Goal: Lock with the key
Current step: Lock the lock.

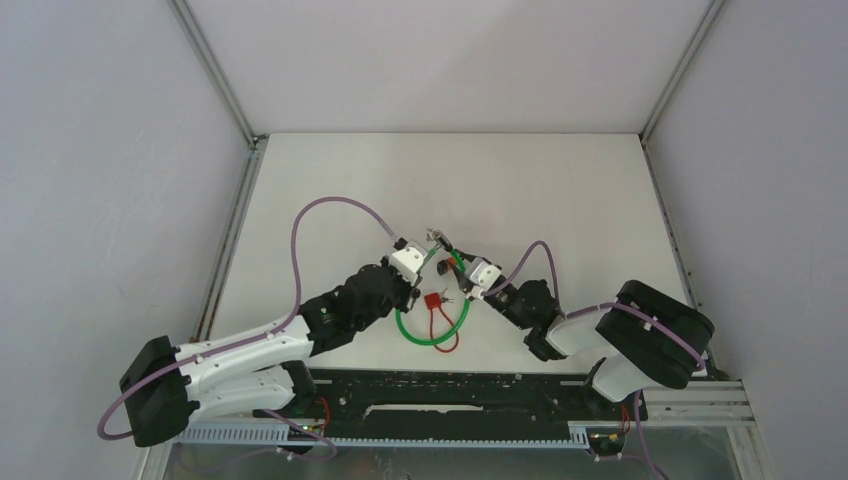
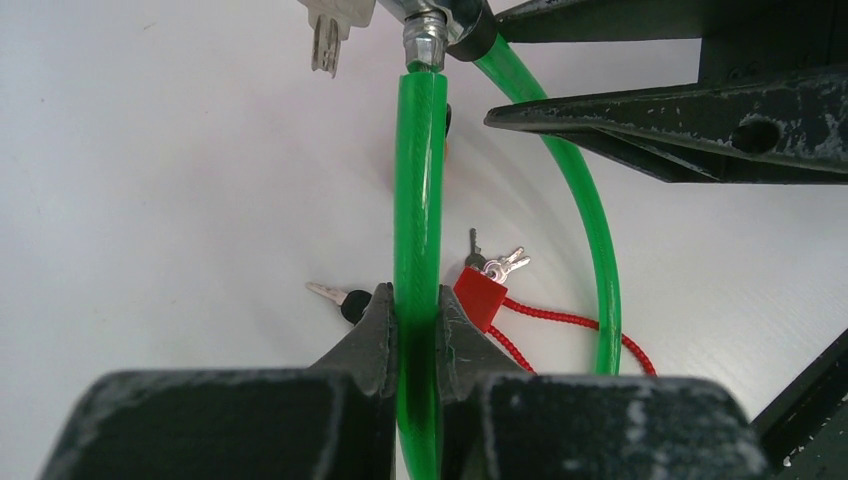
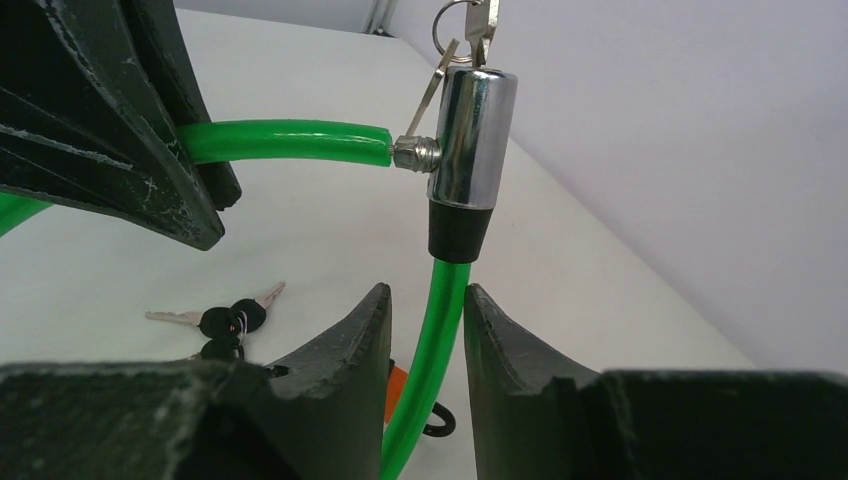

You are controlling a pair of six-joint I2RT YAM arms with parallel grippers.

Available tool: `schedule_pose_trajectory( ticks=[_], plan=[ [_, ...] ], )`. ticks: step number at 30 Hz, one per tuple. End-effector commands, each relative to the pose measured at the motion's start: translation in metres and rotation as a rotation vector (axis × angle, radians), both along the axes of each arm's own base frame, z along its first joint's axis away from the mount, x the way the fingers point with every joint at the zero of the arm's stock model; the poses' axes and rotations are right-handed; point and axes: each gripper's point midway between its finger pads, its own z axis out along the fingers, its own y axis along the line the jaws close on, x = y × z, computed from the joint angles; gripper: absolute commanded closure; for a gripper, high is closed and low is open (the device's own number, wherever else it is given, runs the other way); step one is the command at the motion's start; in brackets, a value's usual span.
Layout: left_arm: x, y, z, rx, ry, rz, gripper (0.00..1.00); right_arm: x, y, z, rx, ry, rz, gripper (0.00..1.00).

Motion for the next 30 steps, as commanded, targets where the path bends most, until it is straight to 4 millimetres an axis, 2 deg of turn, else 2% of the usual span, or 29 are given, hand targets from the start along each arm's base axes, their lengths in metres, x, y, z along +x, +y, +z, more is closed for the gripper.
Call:
schedule_pose_trajectory(
  ticks=[1, 21, 26, 30],
  plan=[
    [-0.015, -0.042, 0.043, -0.155, -0.077, -0.186, 1.00, -0.018, 0.018, 0.007, 0.036, -0.004, 0.098, 0.66],
    [-0.023, -0.044, 0.037, -0.119, -0.055, -0.220, 1.00, -0.003, 0.006, 0.008, 0.048, -0.010, -0.014, 0.62],
    [-0.022, -0.040, 0.041, -0.108, -0.084, -0.220, 1.00, -0.003, 0.008, 0.003, 0.029, -0.004, -0.006, 0.65],
    [-0.022, -0.038, 0.042, -0.102, -0.087, -0.215, 1.00, -0.006, 0.011, 0.002, 0.015, -0.003, 0.020, 0.76]
  ],
)
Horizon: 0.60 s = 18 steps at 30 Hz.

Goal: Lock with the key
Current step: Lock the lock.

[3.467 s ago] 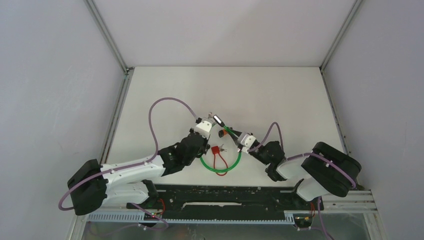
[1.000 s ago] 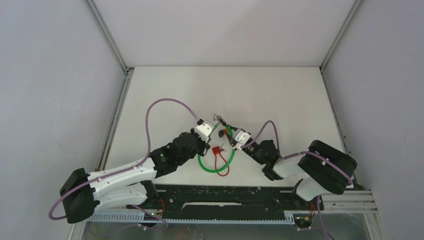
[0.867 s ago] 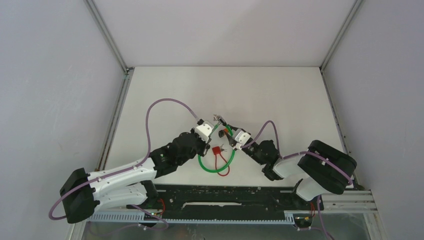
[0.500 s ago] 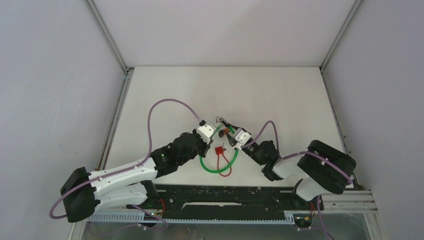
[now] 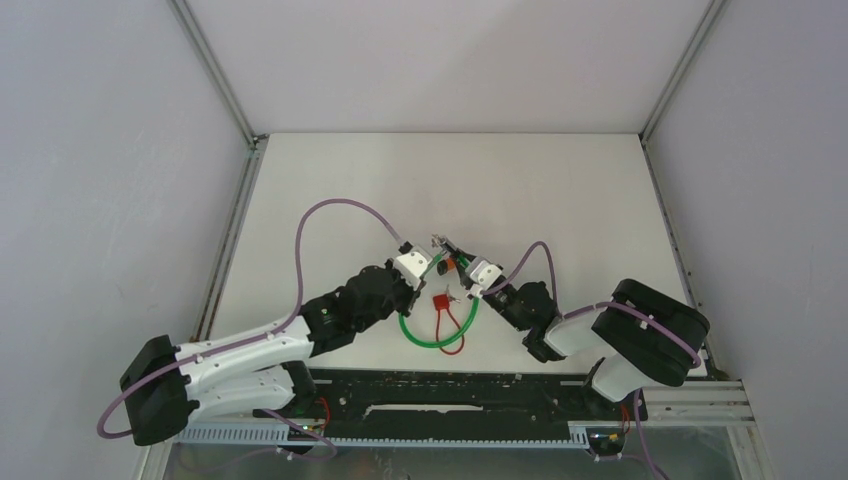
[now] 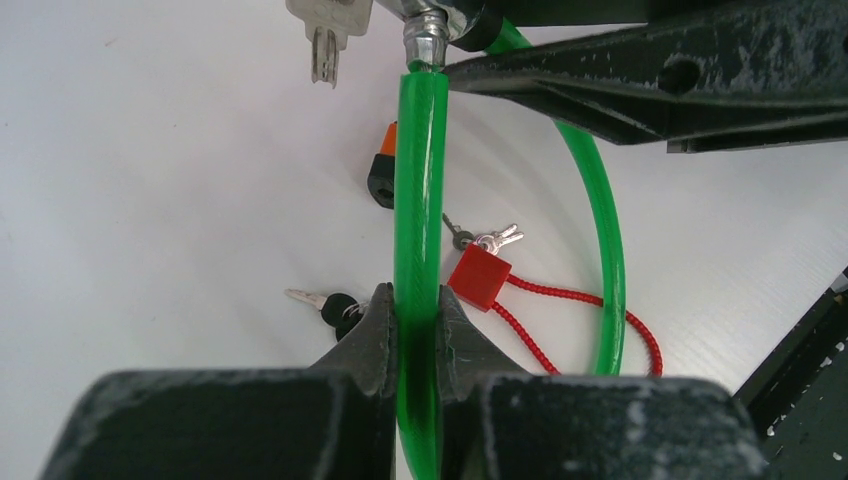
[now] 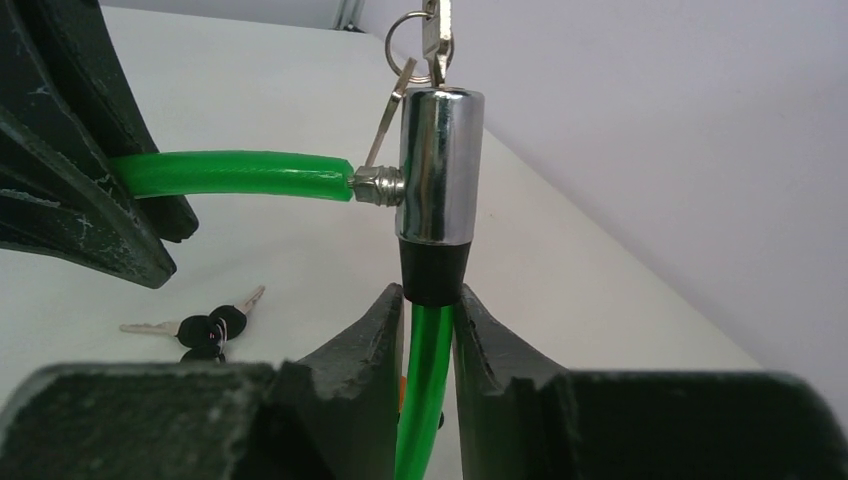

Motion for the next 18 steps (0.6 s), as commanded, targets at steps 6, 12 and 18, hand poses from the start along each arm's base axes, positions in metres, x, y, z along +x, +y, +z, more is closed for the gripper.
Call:
schedule_pose_trajectory(
  ticks=[6, 12, 18],
  plan=[
    [-0.003, -0.022, 0.039, -0.098, -0.060, -0.059, 1.00, -0.014, 0.017, 0.003, -0.012, -0.026, 0.089, 1.00],
    [0.007, -0.026, 0.035, -0.080, -0.046, -0.011, 1.00, -0.027, 0.027, 0.004, -0.023, -0.051, 0.155, 1.00],
    [0.023, -0.025, 0.043, -0.085, -0.067, 0.055, 1.00, -0.031, 0.030, 0.001, -0.045, -0.068, 0.167, 1.00]
  ],
)
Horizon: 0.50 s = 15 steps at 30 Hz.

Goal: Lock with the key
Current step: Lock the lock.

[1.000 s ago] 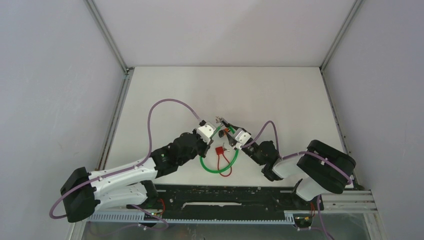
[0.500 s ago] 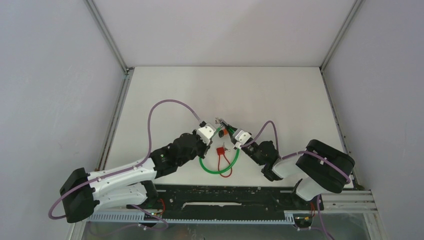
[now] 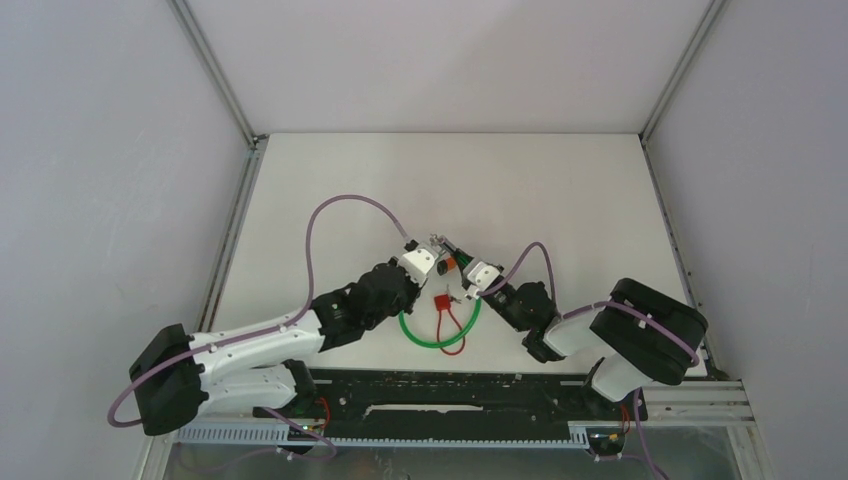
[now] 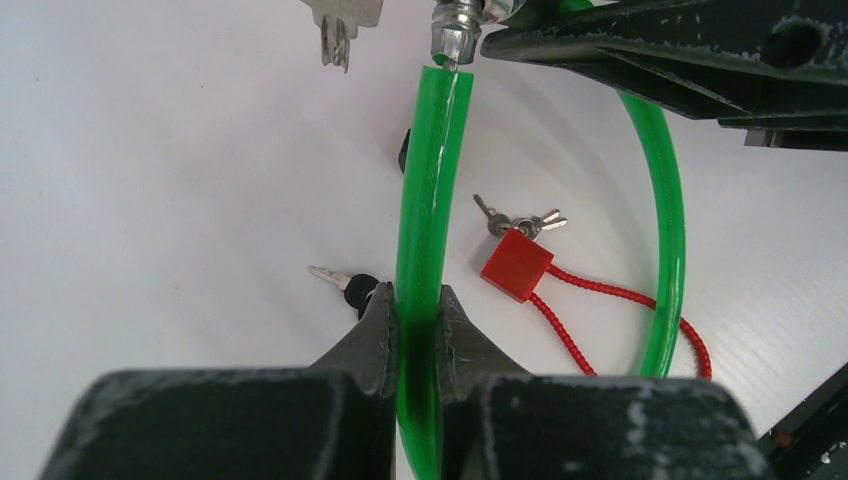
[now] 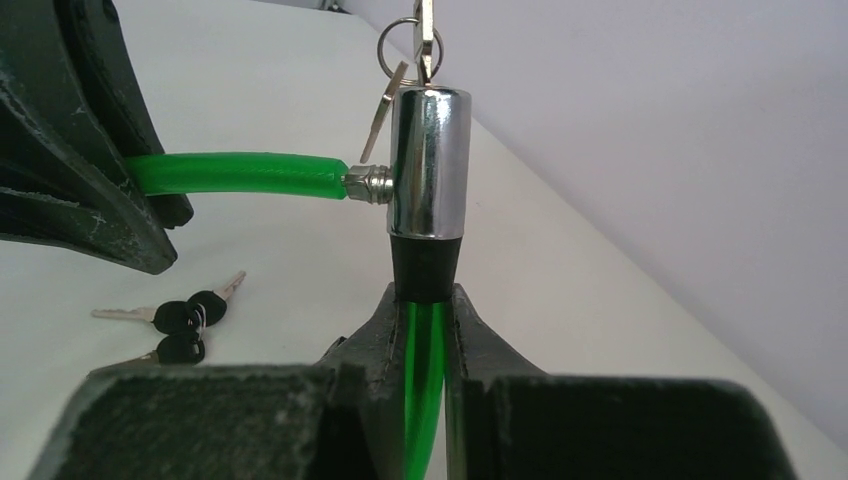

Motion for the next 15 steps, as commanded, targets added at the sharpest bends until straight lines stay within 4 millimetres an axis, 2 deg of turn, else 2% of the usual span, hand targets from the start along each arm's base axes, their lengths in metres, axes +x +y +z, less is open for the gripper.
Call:
schedule_pose_trajectory(
  ticks=[1, 4, 6, 8, 10, 15],
  plan=[
    [0.015, -0.032, 0.062, -0.173, -0.100, -0.013, 1.00, -0.035, 0.035, 0.004, -0.016, -0.050, 0.199, 1.00],
    [0.019, -0.034, 0.078, -0.225, -0.130, -0.003, 1.00, -0.036, 0.038, 0.002, -0.023, -0.046, 0.212, 1.00],
    [0.021, -0.034, 0.085, -0.246, -0.146, 0.004, 0.95, -0.037, 0.039, 0.001, -0.017, -0.038, 0.216, 1.00],
    [0.021, -0.034, 0.089, -0.259, -0.153, 0.007, 0.82, -0.035, 0.038, 0.002, -0.007, -0.034, 0.206, 1.00],
    [0.021, -0.035, 0.089, -0.265, -0.148, 0.007, 0.62, -0.034, 0.037, 0.004, 0.009, -0.027, 0.197, 1.00],
    [0.019, -0.037, 0.080, -0.259, -0.116, 0.002, 0.42, -0.026, 0.031, 0.009, 0.063, -0.002, 0.147, 1.00]
  ],
)
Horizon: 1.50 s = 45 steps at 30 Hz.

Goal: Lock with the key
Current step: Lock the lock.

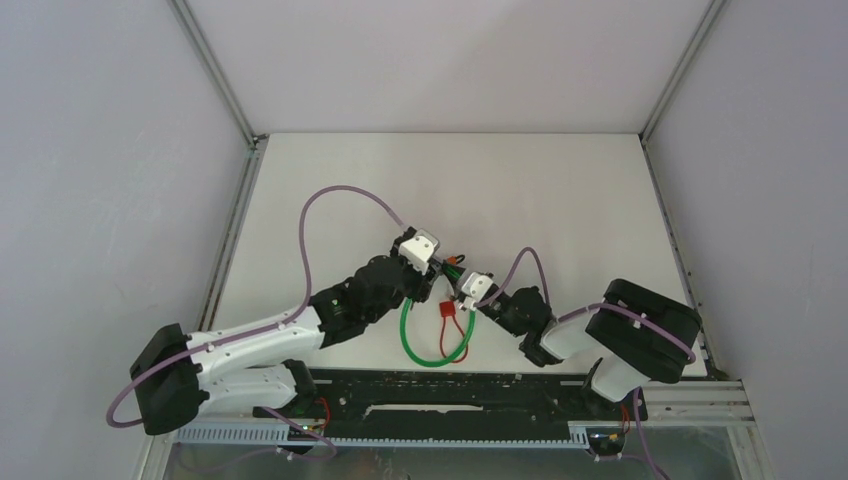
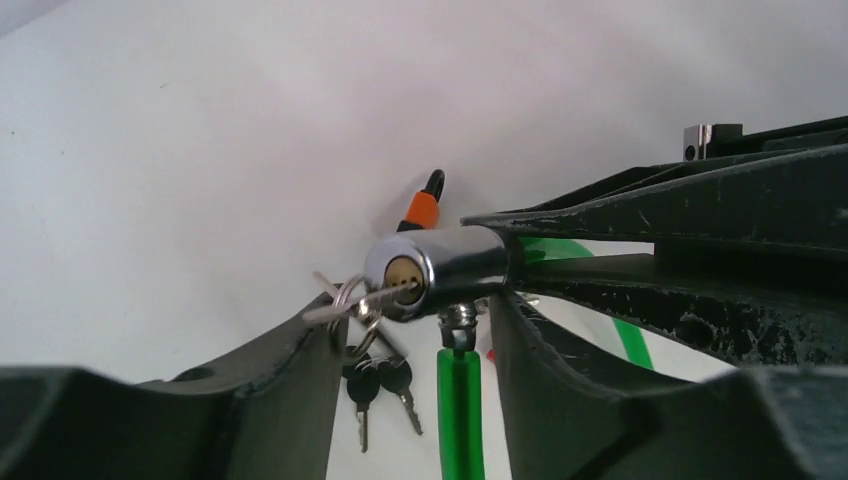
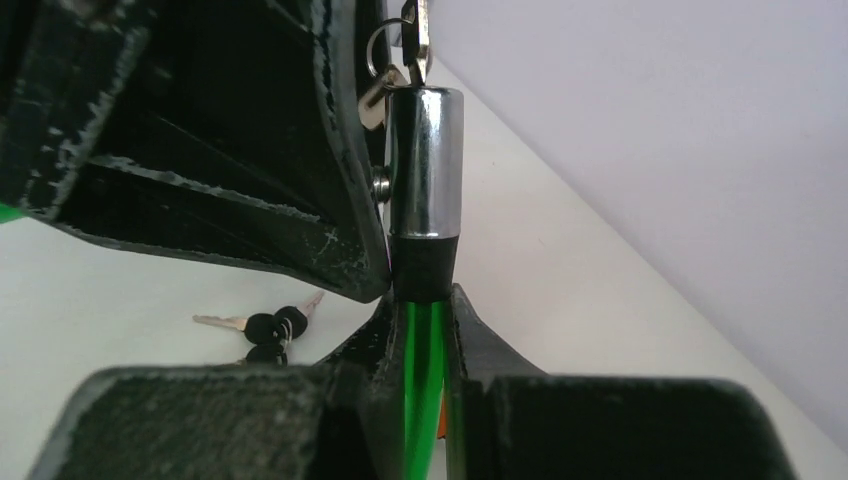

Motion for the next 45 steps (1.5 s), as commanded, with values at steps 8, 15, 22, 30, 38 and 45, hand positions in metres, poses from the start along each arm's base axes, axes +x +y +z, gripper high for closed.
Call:
schedule_pose_trajectory(
  ticks=[8, 15, 22, 30, 38, 45],
  plan=[
    [-0.006, -0.013, 0.048, -0.138, -0.026, -0.045, 0.30, 0.019, -0.011, 0.014, 0.085, 0.012, -0.120, 1.00],
    [-0.025, 0.012, 0.039, -0.113, 0.031, -0.045, 0.24, 0.030, -0.022, 0.015, 0.083, 0.007, -0.207, 1.00],
    [-0.040, 0.055, 0.055, -0.039, -0.022, -0.022, 0.18, 0.022, -0.014, 0.011, 0.037, -0.028, -0.162, 1.00],
    [-0.056, 0.094, 0.096, 0.240, -0.370, -0.225, 0.16, -0.008, 0.006, 0.008, -0.032, -0.119, 0.025, 1.00],
    [-0.074, 0.086, 0.086, 0.429, -0.556, -0.487, 0.16, -0.047, 0.021, 0.006, -0.125, -0.274, 0.207, 1.00],
    [-0.078, 0.065, 0.062, 0.453, -0.532, -0.598, 0.32, -0.055, 0.026, 0.001, -0.167, -0.323, 0.222, 1.00]
  ],
)
